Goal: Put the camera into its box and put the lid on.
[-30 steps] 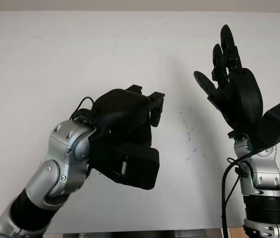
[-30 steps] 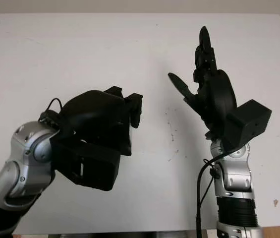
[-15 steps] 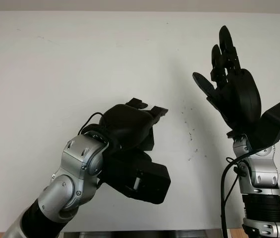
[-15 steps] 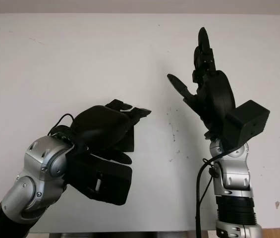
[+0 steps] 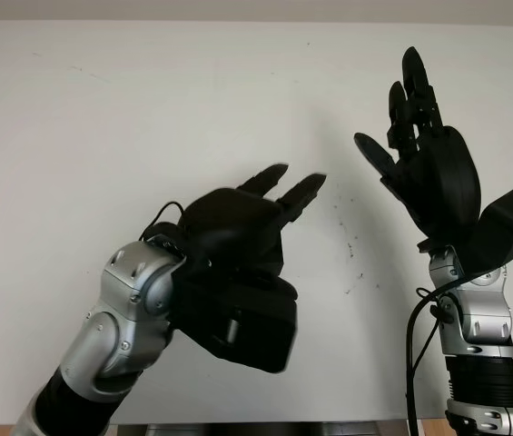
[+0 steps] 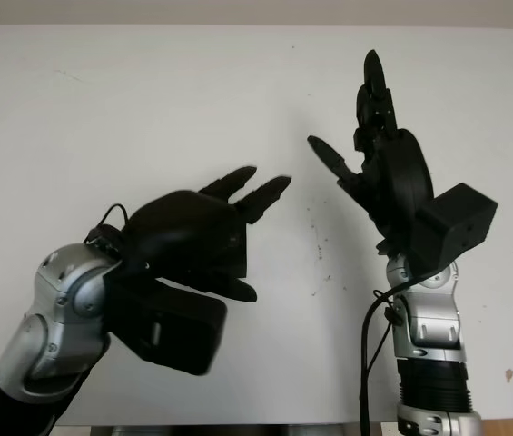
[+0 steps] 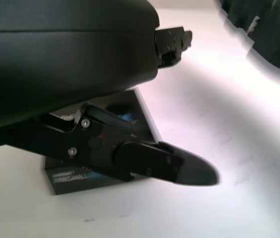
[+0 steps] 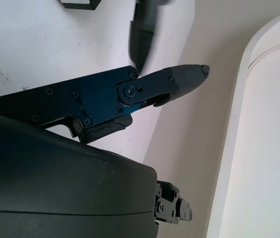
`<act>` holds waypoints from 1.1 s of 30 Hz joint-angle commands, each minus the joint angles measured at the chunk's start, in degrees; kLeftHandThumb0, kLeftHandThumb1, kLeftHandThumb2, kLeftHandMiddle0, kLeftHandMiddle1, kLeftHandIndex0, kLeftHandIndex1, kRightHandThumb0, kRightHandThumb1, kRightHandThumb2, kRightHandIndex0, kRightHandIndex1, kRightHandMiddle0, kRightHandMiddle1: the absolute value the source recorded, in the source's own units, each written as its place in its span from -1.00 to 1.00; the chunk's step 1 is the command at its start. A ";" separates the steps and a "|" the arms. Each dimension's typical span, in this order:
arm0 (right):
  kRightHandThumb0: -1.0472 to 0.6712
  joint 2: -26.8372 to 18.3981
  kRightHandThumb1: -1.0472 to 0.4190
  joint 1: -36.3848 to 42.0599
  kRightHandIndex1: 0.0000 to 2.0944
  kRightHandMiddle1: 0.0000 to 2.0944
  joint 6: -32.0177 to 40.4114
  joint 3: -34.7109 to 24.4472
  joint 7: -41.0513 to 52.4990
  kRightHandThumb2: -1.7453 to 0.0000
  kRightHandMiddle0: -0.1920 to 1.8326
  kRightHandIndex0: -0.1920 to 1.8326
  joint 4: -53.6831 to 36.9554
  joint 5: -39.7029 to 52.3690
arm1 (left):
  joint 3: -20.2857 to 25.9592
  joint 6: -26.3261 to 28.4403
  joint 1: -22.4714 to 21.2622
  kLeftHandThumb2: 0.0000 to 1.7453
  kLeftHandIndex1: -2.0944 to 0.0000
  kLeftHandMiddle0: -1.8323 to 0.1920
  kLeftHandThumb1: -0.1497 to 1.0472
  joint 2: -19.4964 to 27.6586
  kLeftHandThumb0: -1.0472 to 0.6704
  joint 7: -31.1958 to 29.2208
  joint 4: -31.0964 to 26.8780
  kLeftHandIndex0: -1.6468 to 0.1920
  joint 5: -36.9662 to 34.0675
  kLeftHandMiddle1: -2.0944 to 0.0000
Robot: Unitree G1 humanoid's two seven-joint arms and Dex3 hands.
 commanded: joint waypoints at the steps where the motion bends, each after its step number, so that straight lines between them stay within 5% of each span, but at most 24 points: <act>1: -0.54 -0.88 -1.00 0.42 -1.00 -0.95 -0.26 -0.51 0.01 0.91 -0.98 -1.00 -1.08 -0.02 | 8.84 -1.24 0.52 -0.61 1.00 1.00 1.00 -2.49 -0.74 2.95 3.12 1.00 -12.49 1.00; 6: -0.54 -1.19 -1.00 0.32 -1.00 -0.95 0.03 -0.81 0.46 0.91 -0.98 -1.00 -1.08 0.38 | 17.11 -3.01 -0.91 -0.27 1.00 1.00 1.00 -3.31 -0.78 9.49 12.60 1.00 -28.85 1.00; 16: -0.58 -1.07 -1.00 -0.56 -1.00 -0.95 -0.61 -0.92 1.03 0.89 -0.97 -1.00 -0.23 1.01 | 29.30 3.18 -3.02 -0.29 1.00 1.00 1.00 -9.32 -0.77 26.47 20.52 1.00 -51.31 1.00; 23: -0.70 0.08 -1.00 -0.17 -1.00 -1.00 1.62 1.20 -2.23 0.38 -1.00 -1.00 -1.48 -2.22 | 30.20 -2.06 -3.42 -0.23 1.00 1.00 1.00 -7.10 -0.76 31.65 27.44 1.00 -51.60 1.00; 33: -0.73 4.51 -1.00 -0.02 -1.00 -1.00 4.11 4.36 -7.09 0.18 -1.00 -1.00 -0.25 -5.16 | 26.57 -10.49 -1.20 -0.24 1.00 1.00 1.00 -7.08 -0.73 31.71 34.99 1.00 -49.19 1.00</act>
